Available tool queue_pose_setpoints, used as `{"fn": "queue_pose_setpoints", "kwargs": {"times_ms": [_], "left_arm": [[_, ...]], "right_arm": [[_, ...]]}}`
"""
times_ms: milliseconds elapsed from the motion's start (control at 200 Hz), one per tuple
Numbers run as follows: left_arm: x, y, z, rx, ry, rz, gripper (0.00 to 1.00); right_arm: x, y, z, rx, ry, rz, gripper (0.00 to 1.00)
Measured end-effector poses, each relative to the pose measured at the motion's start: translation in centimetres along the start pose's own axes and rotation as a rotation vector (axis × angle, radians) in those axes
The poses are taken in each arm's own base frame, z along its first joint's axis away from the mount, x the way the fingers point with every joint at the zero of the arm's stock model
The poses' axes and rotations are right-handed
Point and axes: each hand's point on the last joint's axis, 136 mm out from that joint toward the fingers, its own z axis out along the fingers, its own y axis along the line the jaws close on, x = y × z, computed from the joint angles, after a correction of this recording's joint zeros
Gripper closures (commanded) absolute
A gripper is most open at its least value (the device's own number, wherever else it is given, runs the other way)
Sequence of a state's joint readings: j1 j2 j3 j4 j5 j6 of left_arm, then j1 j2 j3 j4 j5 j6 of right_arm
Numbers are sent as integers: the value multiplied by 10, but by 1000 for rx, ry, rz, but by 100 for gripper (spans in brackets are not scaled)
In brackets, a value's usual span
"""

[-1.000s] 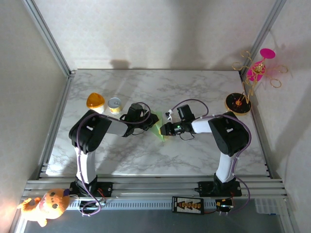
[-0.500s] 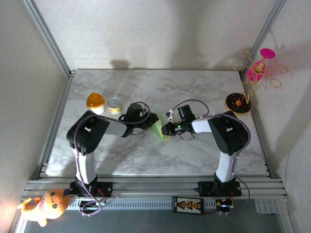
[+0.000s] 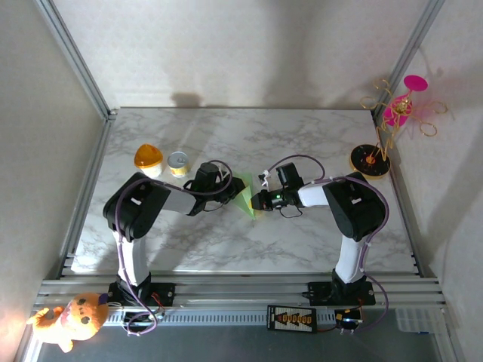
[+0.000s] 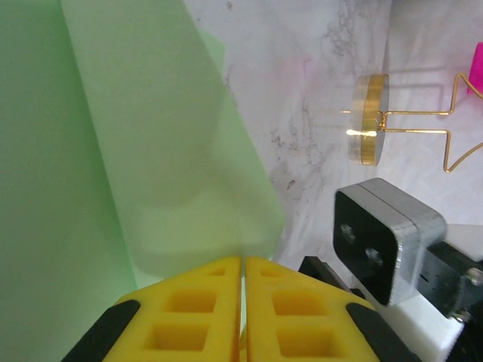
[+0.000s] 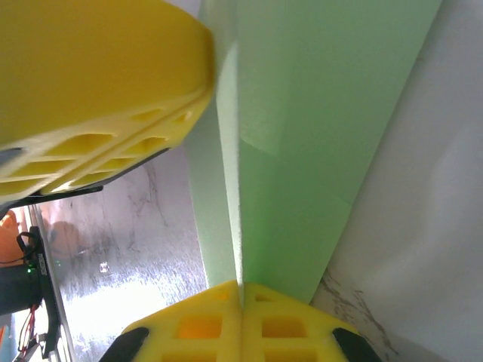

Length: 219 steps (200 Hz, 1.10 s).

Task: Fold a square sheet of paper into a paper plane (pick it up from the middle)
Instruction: Fourth fold the wing at the center of the table.

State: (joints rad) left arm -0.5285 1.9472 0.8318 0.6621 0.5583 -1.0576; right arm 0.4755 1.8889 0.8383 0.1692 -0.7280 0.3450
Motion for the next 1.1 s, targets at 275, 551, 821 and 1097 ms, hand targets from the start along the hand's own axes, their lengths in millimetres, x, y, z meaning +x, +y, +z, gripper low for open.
{"fn": "queue_pose_setpoints", "kwargs": {"times_ms": [275,551,821,1097], "left_arm": [[-4,2,9,-6,3,2,90],[-6,0,12,-2,1,7,90],[-6,0,13,-2,1,7,90],[-5,6,17,-14,7,1,90]], "right_arm": [[0,1,0,-7,2,7,87],[0,2,-1,-13,3,13,87],[0,-1,0,-7,1,32,94],[0,-2,0,-7,2,41,98]]}}
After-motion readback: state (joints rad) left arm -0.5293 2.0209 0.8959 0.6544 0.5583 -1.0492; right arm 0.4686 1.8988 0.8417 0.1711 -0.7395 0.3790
